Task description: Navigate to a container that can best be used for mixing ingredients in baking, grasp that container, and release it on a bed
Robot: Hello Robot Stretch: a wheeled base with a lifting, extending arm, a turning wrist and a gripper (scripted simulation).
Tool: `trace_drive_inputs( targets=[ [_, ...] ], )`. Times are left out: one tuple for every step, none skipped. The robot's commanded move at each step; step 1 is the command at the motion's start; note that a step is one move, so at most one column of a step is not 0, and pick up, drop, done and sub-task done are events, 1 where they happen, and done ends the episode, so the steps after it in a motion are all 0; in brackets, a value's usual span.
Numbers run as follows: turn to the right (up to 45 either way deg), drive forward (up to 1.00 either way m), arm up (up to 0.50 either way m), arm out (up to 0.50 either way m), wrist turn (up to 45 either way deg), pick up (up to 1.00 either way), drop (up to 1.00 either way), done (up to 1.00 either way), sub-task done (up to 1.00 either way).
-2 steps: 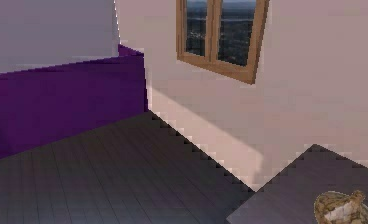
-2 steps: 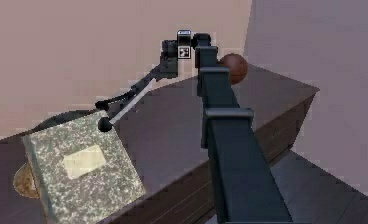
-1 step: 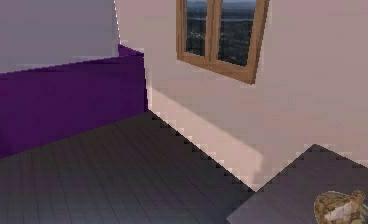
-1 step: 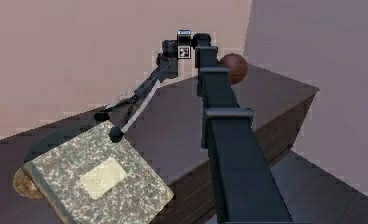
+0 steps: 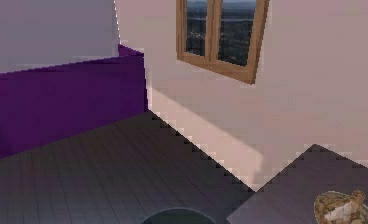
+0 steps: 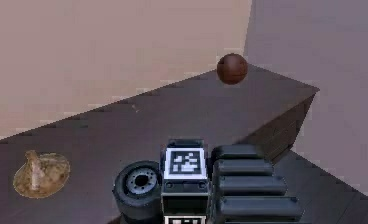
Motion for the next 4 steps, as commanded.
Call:
trace_drive_inputs(
  targets=[
    [-45.0,0.0,0.0,0.0,0.0,0.0,0.0,0.0,0.0],
    [-45.0,0.0,0.0,0.0,0.0,0.0,0.0,0.0,0.0],
    [-36.0,0.0,0.0,0.0,0.0,0.0,0.0,0.0,0.0],
    [0.0,0.15,0.0,0.0,0.0,0.0,0.0,0.0,0.0]
  ],
)
